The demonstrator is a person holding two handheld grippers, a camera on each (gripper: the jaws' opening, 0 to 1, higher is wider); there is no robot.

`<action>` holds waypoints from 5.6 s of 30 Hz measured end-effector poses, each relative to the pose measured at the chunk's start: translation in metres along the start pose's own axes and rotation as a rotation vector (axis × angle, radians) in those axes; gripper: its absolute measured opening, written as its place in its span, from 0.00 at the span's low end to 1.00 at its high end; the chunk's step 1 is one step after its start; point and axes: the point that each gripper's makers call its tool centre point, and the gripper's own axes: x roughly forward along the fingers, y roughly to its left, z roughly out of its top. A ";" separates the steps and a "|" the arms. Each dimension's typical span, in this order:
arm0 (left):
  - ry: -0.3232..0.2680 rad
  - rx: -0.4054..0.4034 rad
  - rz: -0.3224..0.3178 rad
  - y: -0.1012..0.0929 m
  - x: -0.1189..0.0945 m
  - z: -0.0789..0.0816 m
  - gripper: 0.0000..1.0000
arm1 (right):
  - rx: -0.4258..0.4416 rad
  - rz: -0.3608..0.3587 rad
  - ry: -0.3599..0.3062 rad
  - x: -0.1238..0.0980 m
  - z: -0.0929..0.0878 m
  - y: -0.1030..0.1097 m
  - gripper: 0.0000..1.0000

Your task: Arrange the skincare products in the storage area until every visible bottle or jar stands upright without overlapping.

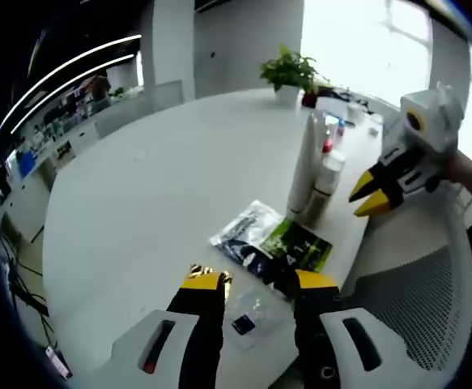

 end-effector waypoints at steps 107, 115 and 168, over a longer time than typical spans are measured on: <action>0.268 0.147 -0.017 0.067 0.073 -0.054 0.50 | -0.034 -0.130 -0.140 -0.028 0.029 -0.068 1.00; 0.316 0.145 -0.031 0.068 0.085 -0.060 0.48 | -0.029 -0.122 -0.138 -0.026 0.029 -0.069 1.00; 0.416 0.506 -0.334 0.058 0.108 -0.049 0.37 | -0.005 -0.111 -0.118 -0.026 0.012 -0.067 1.00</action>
